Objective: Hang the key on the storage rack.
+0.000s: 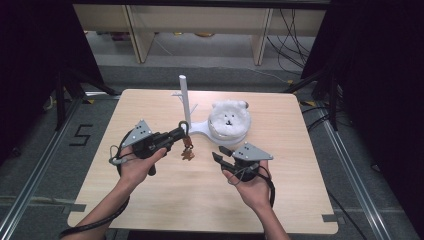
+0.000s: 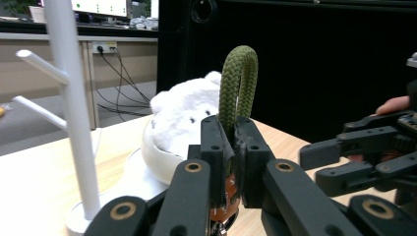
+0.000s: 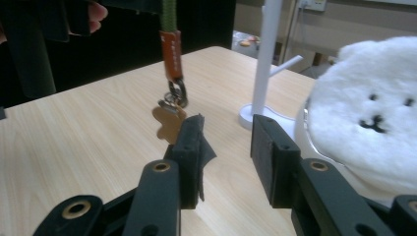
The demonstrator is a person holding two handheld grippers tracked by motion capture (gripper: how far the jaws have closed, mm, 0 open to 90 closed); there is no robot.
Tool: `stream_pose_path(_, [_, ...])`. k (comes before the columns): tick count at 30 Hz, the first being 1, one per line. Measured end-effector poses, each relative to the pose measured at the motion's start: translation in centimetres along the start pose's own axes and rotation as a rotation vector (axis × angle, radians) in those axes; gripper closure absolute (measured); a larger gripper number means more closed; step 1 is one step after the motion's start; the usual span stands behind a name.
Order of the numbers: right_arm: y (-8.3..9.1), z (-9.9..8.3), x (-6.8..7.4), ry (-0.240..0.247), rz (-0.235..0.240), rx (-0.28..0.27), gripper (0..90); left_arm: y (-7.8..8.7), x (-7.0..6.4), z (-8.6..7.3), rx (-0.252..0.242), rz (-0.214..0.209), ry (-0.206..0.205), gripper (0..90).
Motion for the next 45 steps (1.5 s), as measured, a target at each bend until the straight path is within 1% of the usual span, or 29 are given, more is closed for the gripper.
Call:
stream_pose_path(3, [0.4,-0.3,-0.5,-0.011,-0.009,0.006,66.2,0.2,0.4,0.1,0.001,0.014,-0.002,83.9])
stream_pose_path(4, [0.6,-0.3,-0.8,0.005,-0.030,0.005,66.2,0.3,0.5,0.1,0.000,0.020,-0.002,83.9])
stream_pose_path(5, [0.9,-0.5,-0.9,-0.021,-0.030,0.026,66.1,0.4,0.7,0.1,0.002,0.025,-0.007,83.9])
stream_pose_path(6, [0.9,-0.6,-1.1,-0.009,-0.032,0.018,66.1,0.4,0.9,0.2,-0.002,0.032,-0.002,83.9])
stream_pose_path(10, [1.3,-1.1,-1.7,-0.032,-0.057,0.022,66.0,0.6,1.6,0.4,0.001,0.049,-0.008,83.8])
stream_pose_path(11, [1.4,-1.1,-1.9,-0.009,-0.052,0.017,66.0,0.7,1.8,0.5,0.003,0.055,-0.010,83.9])
stream_pose_path(12, [1.6,-1.3,-2.0,-0.043,-0.070,0.024,65.9,0.7,1.9,0.5,0.004,0.059,-0.009,83.8])
stream_pose_path(14, [1.9,-1.5,-2.3,-0.035,-0.068,0.039,65.8,0.8,2.3,0.6,0.003,0.067,-0.010,83.8])
stream_pose_path(17, [2.1,-1.7,-2.8,-0.024,-0.082,0.029,65.6,0.9,2.8,0.8,0.002,0.076,-0.010,83.9])
stream_pose_path(22, [2.7,-2.3,-3.4,-0.059,-0.098,0.034,65.1,1.0,3.5,0.9,-0.001,0.095,-0.012,83.9])
stream_pose_path(24, [2.9,-2.5,-3.8,-0.043,-0.108,0.028,65.2,1.1,3.8,1.0,0.003,0.104,-0.011,83.8])
stream_pose_path(25, [3.0,-2.7,-3.6,-0.090,-0.123,0.033,65.2,1.1,4.0,1.0,0.003,0.107,-0.014,83.9])
stream_pose_path(26, [3.1,-2.8,-4.0,-0.061,-0.120,0.031,65.2,1.1,4.1,1.1,0.006,0.112,-0.014,83.8])
stream_pose_path(27, [3.2,-2.9,-4.1,-0.067,-0.128,0.030,65.2,1.1,4.2,1.1,0.007,0.113,-0.014,83.8])
stream_pose_path(28, [3.4,-3.0,-4.0,-0.084,-0.119,0.044,65.2,1.0,4.6,1.4,0.003,0.112,-0.053,83.8])
stream_pose_path(29, [3.6,-3.1,-4.2,-0.083,-0.130,0.050,65.1,1.0,4.6,1.3,-0.002,0.123,-0.026,83.8])
stream_pose_path(30, [3.6,-3.2,-4.4,-0.076,-0.128,0.044,65.0,1.0,4.8,1.4,-0.002,0.123,-0.030,83.8])
stream_pose_path(31, [3.7,-3.2,-4.6,-0.084,-0.135,0.045,65.0,0.9,5.2,1.6,-0.002,0.121,-0.058,83.8])
stream_pose_path(32, [3.8,-3.4,-4.6,-0.094,-0.127,0.048,64.9,0.8,5.2,1.5,-0.002,0.118,-0.035,83.8])
stream_pose_path(33, [4.1,-3.6,-4.7,-0.112,-0.147,0.057,64.9,0.7,5.3,1.4,-0.002,0.123,-0.016,83.8])
stream_pose_path(34, [4.1,-3.6,-4.7,-0.112,-0.147,0.057,64.9,0.7,5.4,1.4,0.001,0.124,-0.010,83.8])
stream_pose_path(36, [4.1,-3.8,-5.0,-0.098,-0.148,0.046,64.9,0.5,5.9,1.5,0.006,0.135,-0.002,83.8])
stream_pose_path(37, [4.1,-3.9,-5.1,-0.080,-0.147,0.027,64.9,0.7,6.3,1.4,0.041,0.142,-0.021,83.8])
stream_pose_path(38, [4.2,-4.0,-5.1,-0.097,-0.150,0.046,64.9,0.6,6.4,1.4,0.040,0.144,-0.018,83.9])
stream_pose_path(39, [4.3,-4.1,-5.1,-0.111,-0.154,0.055,64.9,0.2,6.5,1.6,0.006,0.140,0.004,83.8])
stream_pose_path(41, [4.4,-4.3,-5.4,-0.107,-0.159,0.056,64.8,0.0,6.8,1.6,0.010,0.145,0.004,83.8])
stream_pose_path(43, [4.5,-4.5,-5.2,-0.138,-0.163,0.071,64.8,-0.1,7.1,1.7,0.009,0.148,0.006,83.8])
stream_pose_path(44, [4.5,-4.5,-5.2,-0.137,-0.163,0.061,64.8,-0.2,7.3,1.8,0.012,0.150,0.007,83.9])
stream_pose_path(45, [4.4,-4.5,-5.6,-0.105,-0.172,0.043,64.7,-0.3,7.5,1.9,0.007,0.151,0.011,83.8])
Point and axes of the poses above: each handheld gripper's, and its own axes: y roughly backward along the jaws, z roughly out of its top, x roughly to its left, the point moved 5 cm from there along -y, roughly forward along the jaws, and after that the axes turned 15 degrees about -z, right-handed, at the moved point
